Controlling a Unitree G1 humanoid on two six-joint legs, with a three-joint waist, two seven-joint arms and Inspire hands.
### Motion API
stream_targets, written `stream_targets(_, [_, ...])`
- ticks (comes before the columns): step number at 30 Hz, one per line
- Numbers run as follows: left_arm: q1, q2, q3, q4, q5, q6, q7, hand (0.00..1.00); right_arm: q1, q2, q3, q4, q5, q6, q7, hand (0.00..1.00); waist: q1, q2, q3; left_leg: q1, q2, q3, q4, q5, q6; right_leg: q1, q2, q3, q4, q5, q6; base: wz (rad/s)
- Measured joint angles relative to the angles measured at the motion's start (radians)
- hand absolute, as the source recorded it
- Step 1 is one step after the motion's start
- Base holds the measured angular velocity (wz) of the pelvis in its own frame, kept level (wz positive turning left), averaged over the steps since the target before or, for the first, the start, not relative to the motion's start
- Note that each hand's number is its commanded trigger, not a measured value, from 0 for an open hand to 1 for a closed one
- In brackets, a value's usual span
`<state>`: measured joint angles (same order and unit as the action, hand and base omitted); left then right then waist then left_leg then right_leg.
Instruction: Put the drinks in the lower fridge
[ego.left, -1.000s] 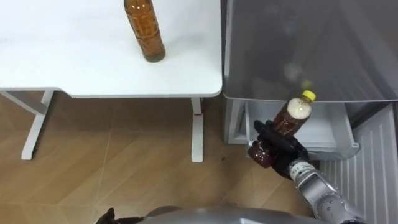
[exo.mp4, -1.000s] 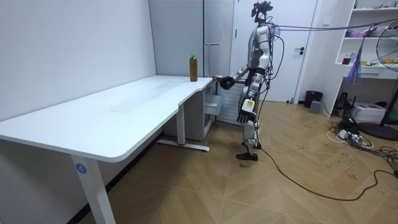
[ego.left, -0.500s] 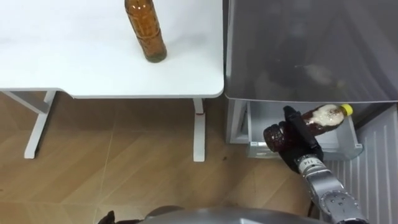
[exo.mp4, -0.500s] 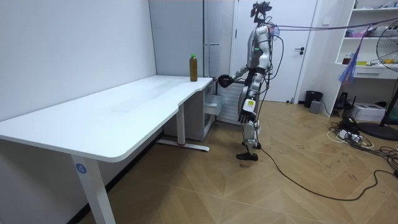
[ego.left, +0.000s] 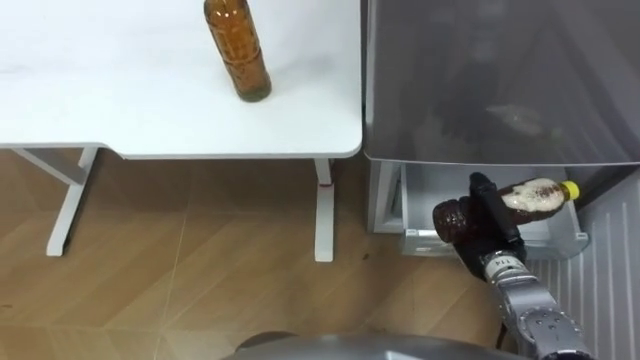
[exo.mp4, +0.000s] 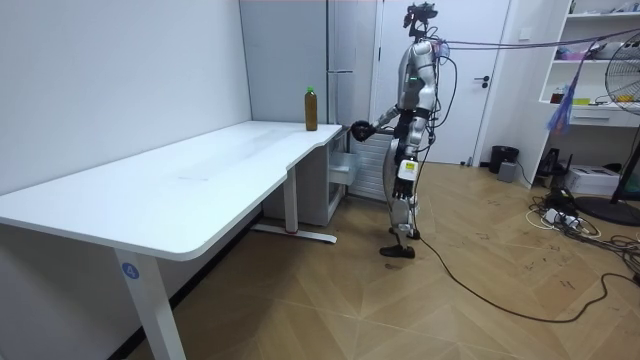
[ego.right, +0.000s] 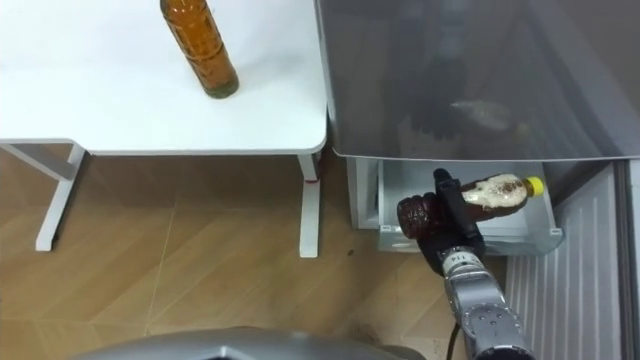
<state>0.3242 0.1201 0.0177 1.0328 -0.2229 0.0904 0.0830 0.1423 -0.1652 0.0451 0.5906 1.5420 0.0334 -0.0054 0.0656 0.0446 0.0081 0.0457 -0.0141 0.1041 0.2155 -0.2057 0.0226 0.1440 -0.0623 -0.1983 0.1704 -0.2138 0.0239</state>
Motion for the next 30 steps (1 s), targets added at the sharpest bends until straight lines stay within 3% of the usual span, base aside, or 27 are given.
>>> stream_targets(13, [0.021, 0.002, 0.000, -0.005, 0.108, 0.052, -0.028, 0.00, -0.065, -0.004, -0.069, 0.119, 0.049, -0.011, -0.002, 1.00, -0.005, 0.000, -0.0007, -0.032, -0.008, -0.048, 0.027, 0.000, 0.000, -0.003, -0.003, -0.042, -0.001, -0.001, 0.000, 0.11])
stream_targets(22, [-0.070, 0.026, -0.041, -0.025, 0.157, 0.055, -0.029, 0.00, -0.306, -0.007, -0.085, 0.388, 0.068, -0.009, -0.005, 1.00, -0.006, 0.002, -0.0011, -0.157, -0.016, -0.067, 0.043, 0.031, 0.009, -0.126, -0.011, -0.055, 0.035, 0.004, -0.003, 0.09])
stream_targets(27, [-0.108, 0.036, -0.067, -0.023, 0.158, 0.056, -0.035, 0.00, -0.382, -0.006, -0.146, 0.474, 0.087, 0.012, -0.009, 1.00, -0.006, -0.011, 0.0103, -0.205, -0.017, -0.069, 0.042, 0.044, 0.009, -0.169, -0.013, -0.070, 0.035, 0.008, -0.008, 0.09])
stream_targets(30, [-0.125, 0.041, -0.073, -0.023, 0.169, 0.056, -0.046, 0.00, -0.454, -0.017, -0.186, 0.551, 0.088, 0.013, -0.015, 1.00, -0.006, -0.010, 0.0108, -0.240, -0.016, -0.071, 0.044, 0.053, 0.011, -0.206, -0.014, -0.074, 0.041, 0.014, -0.009, 0.00])
